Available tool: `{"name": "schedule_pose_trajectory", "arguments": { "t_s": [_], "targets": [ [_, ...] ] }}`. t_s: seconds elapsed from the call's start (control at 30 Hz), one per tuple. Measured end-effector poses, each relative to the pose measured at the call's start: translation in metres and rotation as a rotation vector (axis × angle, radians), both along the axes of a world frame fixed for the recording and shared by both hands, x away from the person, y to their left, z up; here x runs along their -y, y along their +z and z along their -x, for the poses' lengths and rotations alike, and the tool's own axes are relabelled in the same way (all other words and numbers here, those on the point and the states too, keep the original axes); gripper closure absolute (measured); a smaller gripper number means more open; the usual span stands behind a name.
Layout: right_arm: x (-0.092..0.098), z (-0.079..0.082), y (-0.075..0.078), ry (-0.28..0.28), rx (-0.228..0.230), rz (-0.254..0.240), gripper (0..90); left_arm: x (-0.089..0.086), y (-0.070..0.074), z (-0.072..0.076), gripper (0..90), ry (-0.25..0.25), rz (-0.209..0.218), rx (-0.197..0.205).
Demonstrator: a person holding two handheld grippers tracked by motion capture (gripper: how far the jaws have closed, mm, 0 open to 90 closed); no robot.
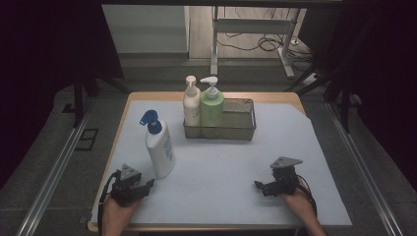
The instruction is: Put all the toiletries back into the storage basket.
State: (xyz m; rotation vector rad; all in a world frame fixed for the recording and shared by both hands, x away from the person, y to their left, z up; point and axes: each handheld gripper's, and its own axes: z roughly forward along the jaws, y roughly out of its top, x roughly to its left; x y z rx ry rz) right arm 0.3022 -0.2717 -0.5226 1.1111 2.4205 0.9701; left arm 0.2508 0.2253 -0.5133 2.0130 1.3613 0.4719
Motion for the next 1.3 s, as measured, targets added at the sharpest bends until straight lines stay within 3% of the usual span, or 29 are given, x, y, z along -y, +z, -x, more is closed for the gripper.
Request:
{"name": "schedule_pose_trajectory", "arguments": {
  "t_s": [0.23, 0.47, 0.63, 0.73, 0.9, 1.3],
  "targets": [
    [0.0, 0.0, 0.0, 0.0, 0.0, 0.0, 0.0, -0.005, 0.005, -0.022, 69.4, 0.005, 0.015, -0.003],
    [0.0, 0.0, 0.0, 0.0, 0.001, -0.001, 0.0, 0.007, 0.002, -0.046, 89.1, -0.051, 0.011, -0.008],
    [0.0, 0.0, 0.0, 0.0, 0.001, -0.001, 0.0, 0.011, -0.002, -0.057, 89.4, -0.061, 0.005, -0.014],
    [0.0, 0.0, 0.0, 0.001, 0.003, -0.001, 0.0, 0.009, -0.004, -0.058, 89.5, -0.044, 0.052, -0.005],
    [0.0, 0.0, 0.0, 0.0, 0.002, -0.001, 0.0, 0.009, -0.006, -0.056, 89.5, -0.043, 0.078, -0.002],
    [0.0, 0.0, 0.0, 0.001, 0.004, -0.001, 0.0, 0.023, -0.006, -0.055, 89.6, -0.067, 0.084, -0.001]
  ]
}}
